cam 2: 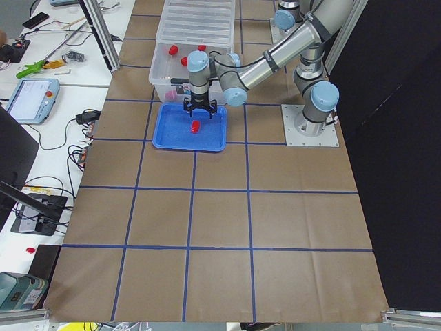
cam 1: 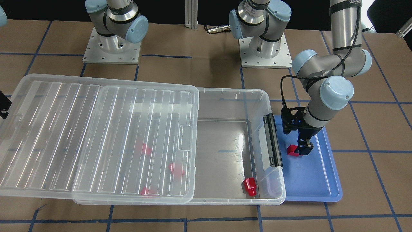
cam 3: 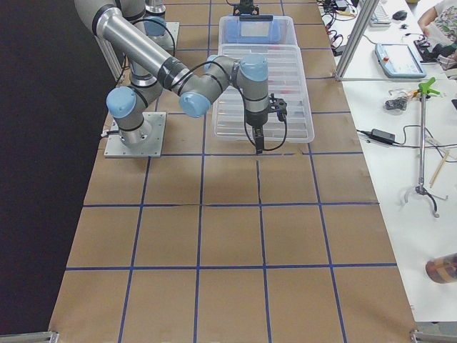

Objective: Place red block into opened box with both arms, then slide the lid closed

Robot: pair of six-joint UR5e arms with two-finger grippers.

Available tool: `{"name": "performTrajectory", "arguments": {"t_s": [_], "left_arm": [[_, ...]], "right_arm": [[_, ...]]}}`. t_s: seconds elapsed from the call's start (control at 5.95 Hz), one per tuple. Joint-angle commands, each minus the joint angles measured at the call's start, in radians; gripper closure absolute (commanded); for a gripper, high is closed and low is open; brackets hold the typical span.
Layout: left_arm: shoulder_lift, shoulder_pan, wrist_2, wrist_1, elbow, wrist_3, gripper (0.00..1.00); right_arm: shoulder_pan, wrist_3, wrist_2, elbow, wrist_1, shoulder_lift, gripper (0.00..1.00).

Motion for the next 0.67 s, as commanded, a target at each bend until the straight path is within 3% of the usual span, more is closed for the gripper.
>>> {"name": "performTrajectory", "arguments": {"t_s": [0.0,0.17,0.34,0.5], "left_arm": [[-0.048,0.0,-0.002,0.047,0.003,0.0,0.03],[-0.059,0.0,-0.004,0.053,0.003,0.0,0.09],[-0.068,0.002,-0.005,0.079,0.006,0.011,0.4],[-0.08,0.002,0.001,0.094,0.005,0.028,0.82]], "right_arm": [[0.079,0.147,0.009,-0.072,0.162,-0.067,0.0],[0.148,0.259,0.01,-0.168,0.327,-0.083,0.0],[0.234,0.37,0.016,-0.271,0.483,-0.084,0.0],[0.335,0.513,0.053,-0.358,0.596,-0.074,0.0]]}}
